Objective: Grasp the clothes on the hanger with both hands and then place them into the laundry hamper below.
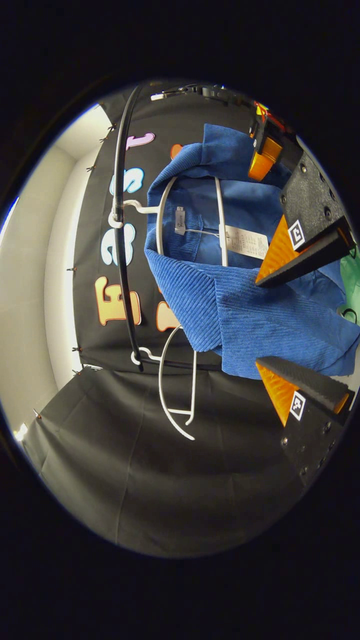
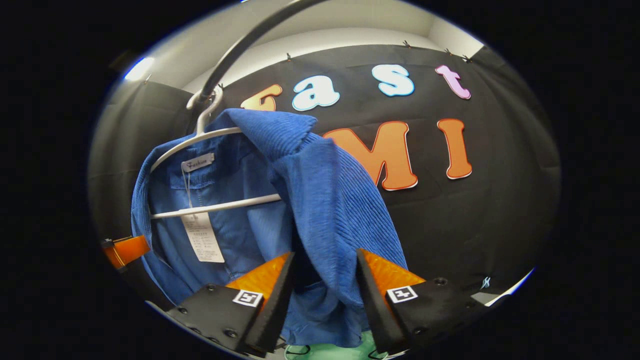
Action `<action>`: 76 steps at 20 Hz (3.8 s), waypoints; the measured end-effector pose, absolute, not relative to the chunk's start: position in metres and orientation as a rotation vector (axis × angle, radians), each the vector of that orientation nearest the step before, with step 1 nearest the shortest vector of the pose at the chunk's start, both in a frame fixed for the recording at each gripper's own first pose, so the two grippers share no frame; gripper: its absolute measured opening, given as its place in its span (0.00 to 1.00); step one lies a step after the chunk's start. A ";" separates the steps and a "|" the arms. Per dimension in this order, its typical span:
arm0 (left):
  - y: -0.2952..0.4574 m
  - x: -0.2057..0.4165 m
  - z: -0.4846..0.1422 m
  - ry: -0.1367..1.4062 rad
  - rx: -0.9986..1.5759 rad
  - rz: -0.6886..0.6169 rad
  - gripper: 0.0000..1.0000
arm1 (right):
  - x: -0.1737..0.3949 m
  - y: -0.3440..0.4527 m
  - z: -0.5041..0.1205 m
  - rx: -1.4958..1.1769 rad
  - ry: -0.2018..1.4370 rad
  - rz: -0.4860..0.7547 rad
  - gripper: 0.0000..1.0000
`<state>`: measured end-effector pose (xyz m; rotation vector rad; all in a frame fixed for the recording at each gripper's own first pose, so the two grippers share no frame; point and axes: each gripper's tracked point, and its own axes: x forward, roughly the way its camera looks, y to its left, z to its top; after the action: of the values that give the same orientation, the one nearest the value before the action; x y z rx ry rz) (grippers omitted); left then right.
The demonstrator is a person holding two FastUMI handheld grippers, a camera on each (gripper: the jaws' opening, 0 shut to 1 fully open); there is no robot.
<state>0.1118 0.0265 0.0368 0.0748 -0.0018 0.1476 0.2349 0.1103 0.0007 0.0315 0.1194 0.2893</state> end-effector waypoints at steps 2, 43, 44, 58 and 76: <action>0.028 0.110 0.033 0.005 0.080 0.156 0.78 | 0.240 0.106 -0.003 0.087 0.145 0.312 0.47; 0.097 0.084 0.177 -0.084 -0.076 0.082 0.00 | 0.238 0.057 0.171 0.495 0.071 0.644 0.08; 0.104 0.085 0.183 -0.096 -0.074 0.091 0.00 | 0.240 0.055 0.173 0.503 0.072 0.647 0.08; 0.024 0.068 0.108 0.095 -0.129 -0.172 0.21 | 0.255 0.049 0.193 0.503 0.022 0.612 0.08; 0.021 0.139 -0.004 0.223 -0.090 -0.059 0.85 | 0.245 0.046 0.201 0.465 0.016 0.630 0.08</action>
<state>0.1389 0.0208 -0.0044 -0.0900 0.2226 -0.0593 0.2447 0.0460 0.2013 0.4649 0.0156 0.6298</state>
